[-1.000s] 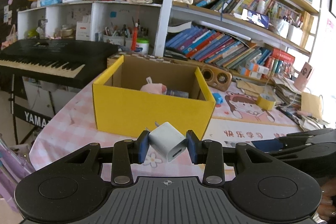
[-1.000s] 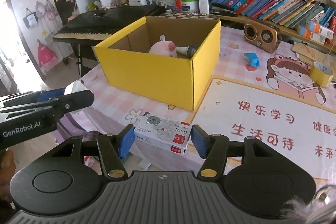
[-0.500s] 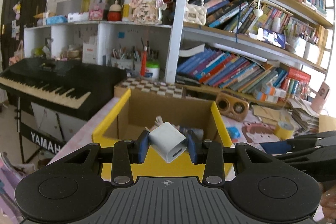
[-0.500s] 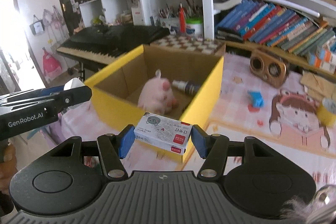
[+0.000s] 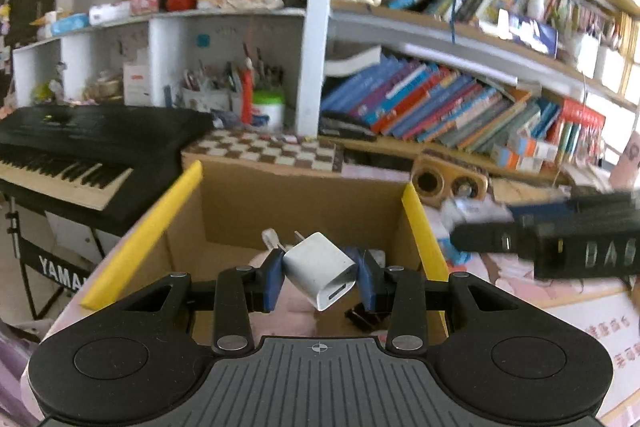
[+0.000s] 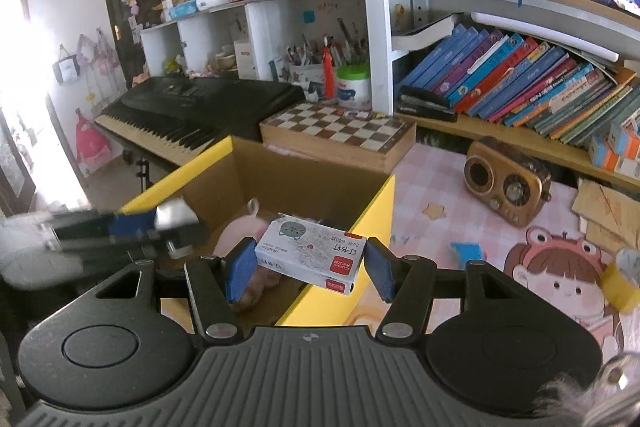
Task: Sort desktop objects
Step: 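Carry the charger and small box with both grippers toward the yellow box, then lower the charger into the box and open the left gripper while the right gripper releases the small box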
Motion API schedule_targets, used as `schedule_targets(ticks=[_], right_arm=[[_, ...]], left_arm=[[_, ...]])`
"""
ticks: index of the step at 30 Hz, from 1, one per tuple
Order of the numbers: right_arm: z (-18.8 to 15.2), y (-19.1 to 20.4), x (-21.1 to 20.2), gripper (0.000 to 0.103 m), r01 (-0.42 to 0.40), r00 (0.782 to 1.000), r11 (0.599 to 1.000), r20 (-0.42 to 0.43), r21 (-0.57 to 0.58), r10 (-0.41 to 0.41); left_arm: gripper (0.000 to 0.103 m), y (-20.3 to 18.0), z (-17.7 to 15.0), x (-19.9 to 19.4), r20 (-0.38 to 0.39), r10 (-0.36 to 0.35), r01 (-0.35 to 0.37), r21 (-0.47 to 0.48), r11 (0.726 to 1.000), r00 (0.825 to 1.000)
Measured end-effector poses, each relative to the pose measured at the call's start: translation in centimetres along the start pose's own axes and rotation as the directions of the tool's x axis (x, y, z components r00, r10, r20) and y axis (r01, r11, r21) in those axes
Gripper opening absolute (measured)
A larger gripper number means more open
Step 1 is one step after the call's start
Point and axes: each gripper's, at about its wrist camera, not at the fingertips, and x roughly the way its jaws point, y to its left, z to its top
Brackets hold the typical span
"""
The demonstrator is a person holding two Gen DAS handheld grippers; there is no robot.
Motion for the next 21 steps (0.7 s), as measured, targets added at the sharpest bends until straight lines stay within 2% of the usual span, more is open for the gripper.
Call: schedule_targets(ticks=[6, 13, 15, 20, 21], right_arm=[[1.5, -1.1, 2.3, 0.056, -0.032, 0.999, 0.999, -0.001, -0.004, 0.032], [2.4, -0.9, 5.9, 0.056, -0.081, 0.996, 0.995, -0.047, -0.058, 0.079], [2.4, -0.7, 6.9, 0.056, -0.091, 0.994, 0.992, -0.064, -0.084, 0.086], [2.5, -0.2, 9.1, 0.056, -0.119, 0.988, 0.983, -0.114, -0.141, 0.104], [2.5, -0.2, 9.5, 0.056, -0.123, 0.987, 0.981, -0.126, -0.153, 0.104]], left_arm=[[0.037, -1.0, -0.4, 3.3, -0.095, 0.001, 0.0, 0.006, 1.0, 0.995], [0.038, -2.4, -1.8, 6.1, -0.217, 0.013, 0.001, 0.066, 0.998, 0.976], [0.038, -2.8, -2.1, 6.4, -0.226, 0.035, -0.015, 0.091, 0.996, 0.973], [0.039, -3.0, -1.9, 6.6, -0.227, 0.033, -0.01, 0.101, 0.995, 0.973], [0.044, -3.0, -2.0, 6.4, -0.217, 0.042, -0.021, 0.099, 0.995, 0.975]])
